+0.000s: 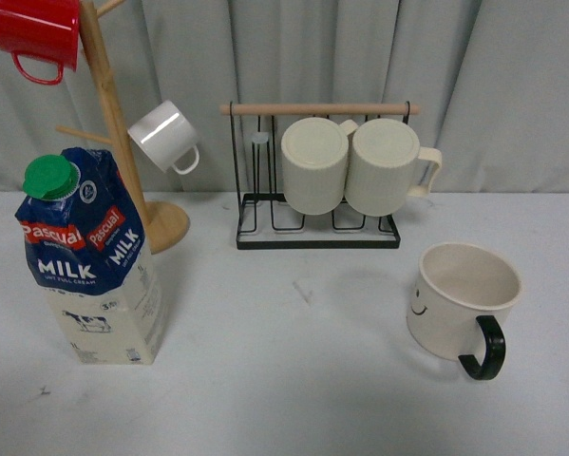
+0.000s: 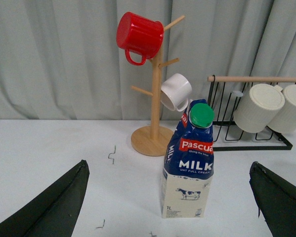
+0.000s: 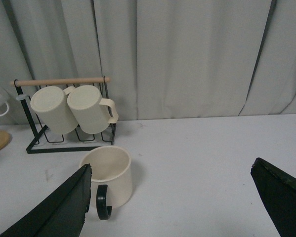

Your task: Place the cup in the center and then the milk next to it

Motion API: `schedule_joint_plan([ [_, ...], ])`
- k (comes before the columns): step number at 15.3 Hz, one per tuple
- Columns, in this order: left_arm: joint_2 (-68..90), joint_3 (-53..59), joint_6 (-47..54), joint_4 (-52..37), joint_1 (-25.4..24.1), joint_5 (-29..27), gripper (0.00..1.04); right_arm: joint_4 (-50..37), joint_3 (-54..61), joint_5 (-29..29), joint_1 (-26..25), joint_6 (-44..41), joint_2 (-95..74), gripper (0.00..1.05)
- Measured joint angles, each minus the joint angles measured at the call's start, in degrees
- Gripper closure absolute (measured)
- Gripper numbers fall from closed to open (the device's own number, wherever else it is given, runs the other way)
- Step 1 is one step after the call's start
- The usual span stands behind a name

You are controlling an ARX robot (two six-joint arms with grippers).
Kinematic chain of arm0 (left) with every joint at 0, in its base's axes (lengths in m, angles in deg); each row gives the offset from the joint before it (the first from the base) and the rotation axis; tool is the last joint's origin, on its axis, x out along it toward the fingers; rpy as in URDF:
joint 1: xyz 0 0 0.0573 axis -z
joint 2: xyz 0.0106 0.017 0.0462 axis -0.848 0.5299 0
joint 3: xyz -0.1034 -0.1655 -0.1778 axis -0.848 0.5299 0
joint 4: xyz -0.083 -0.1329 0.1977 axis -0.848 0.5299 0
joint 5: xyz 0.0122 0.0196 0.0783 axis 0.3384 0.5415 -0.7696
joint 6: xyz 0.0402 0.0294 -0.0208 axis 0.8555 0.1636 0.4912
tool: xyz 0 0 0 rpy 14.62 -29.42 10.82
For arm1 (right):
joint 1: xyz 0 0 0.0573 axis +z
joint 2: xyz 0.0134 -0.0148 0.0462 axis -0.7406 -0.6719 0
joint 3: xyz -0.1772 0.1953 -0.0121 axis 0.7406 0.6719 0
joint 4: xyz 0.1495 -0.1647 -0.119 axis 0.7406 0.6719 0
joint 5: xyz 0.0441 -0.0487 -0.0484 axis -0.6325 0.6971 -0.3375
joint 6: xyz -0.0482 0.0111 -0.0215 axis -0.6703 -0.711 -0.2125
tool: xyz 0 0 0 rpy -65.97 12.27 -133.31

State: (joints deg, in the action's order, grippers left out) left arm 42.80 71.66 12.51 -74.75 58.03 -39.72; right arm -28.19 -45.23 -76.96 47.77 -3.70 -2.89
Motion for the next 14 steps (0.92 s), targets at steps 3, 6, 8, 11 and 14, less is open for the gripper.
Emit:
schedule_joint_plan([
  [3,0.0,0.0,0.0,0.0,0.0,0.0,0.07,0.0,0.0,0.0,0.0,0.0,0.0,0.06],
  [6,0.0,0.0,0.0,0.0,0.0,0.0,0.07,0.0,0.0,0.0,0.0,0.0,0.0,0.06],
  [8,0.0,0.0,0.0,0.0,0.0,0.0,0.07,0.0,0.0,0.0,0.0,0.0,0.0,0.06],
  [11,0.0,0.0,0.0,0.0,0.0,0.0,0.07,0.0,0.0,0.0,0.0,0.0,0.0,0.06],
  [14,0.0,0.0,0.0,0.0,0.0,0.0,0.07,0.0,0.0,0.0,0.0,0.0,0.0,0.06],
])
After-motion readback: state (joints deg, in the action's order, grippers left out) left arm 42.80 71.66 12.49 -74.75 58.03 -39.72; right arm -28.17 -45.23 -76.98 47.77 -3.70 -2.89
